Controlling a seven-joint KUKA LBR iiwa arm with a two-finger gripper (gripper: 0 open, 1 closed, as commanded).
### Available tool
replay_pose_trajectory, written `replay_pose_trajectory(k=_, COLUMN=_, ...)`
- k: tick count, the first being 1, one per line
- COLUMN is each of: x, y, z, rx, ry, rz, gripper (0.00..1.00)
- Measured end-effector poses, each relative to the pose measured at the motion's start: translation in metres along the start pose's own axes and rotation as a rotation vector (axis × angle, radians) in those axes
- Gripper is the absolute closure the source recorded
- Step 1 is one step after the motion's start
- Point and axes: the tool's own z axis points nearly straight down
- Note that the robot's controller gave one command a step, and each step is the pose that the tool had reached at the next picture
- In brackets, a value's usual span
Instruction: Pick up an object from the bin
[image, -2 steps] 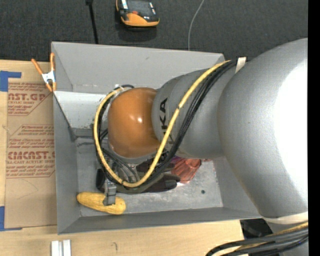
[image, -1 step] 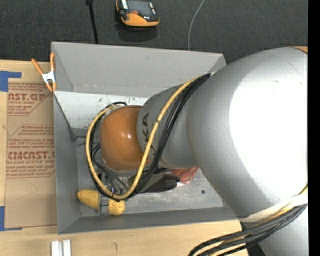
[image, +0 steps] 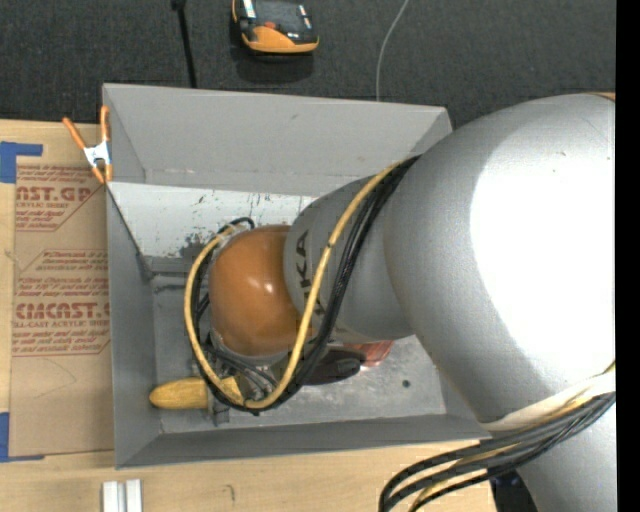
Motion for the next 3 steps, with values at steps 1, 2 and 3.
replay_pose_trajectory(k=1, x=0.0000, y=0.0001, z=0.0000, rx=0.000, ry=0.000, rz=0.000, gripper=1.00)
replay_pose_trajectory(k=2, x=0.0000, y=0.0000, z=0.0000, rx=0.000, ry=0.000, rz=0.001, gripper=1.00)
replay_pose_trajectory(k=3, x=0.0000, y=0.0008, z=-0.0010, rx=0.000, ry=0.000, rz=0.005, gripper=1.00)
